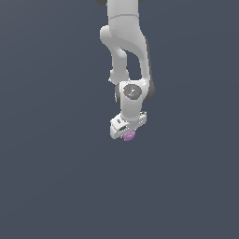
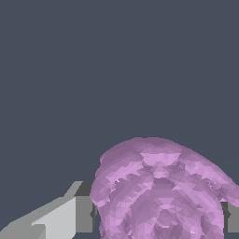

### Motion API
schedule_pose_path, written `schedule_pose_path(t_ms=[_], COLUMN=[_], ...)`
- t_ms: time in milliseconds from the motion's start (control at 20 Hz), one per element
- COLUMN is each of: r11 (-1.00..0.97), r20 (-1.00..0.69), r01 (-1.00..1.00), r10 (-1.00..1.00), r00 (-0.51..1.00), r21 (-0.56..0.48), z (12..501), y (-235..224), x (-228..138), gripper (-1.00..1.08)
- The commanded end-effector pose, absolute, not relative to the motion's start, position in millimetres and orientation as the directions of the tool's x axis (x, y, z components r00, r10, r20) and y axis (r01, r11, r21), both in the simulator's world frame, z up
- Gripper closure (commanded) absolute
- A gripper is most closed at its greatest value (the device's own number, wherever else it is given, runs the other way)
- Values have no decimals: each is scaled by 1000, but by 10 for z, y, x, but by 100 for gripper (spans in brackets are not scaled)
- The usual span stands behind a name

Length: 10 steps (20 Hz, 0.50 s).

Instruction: Pick up the object and move it to a goal position.

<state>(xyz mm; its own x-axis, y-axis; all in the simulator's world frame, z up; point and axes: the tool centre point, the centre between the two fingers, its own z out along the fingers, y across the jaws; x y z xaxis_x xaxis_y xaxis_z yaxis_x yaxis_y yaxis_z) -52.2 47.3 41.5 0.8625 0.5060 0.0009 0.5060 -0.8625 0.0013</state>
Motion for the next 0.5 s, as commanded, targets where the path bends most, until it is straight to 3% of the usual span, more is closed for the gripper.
schedule_pose_path(t_ms=[0,450], r11=[-862,-863], r20=[0,1], r01=[507,506], r10=[507,506], r00=[862,863], r21=[0,1], z=[404,460], y=[484,448], x=[-527,-605], gripper=[108,108])
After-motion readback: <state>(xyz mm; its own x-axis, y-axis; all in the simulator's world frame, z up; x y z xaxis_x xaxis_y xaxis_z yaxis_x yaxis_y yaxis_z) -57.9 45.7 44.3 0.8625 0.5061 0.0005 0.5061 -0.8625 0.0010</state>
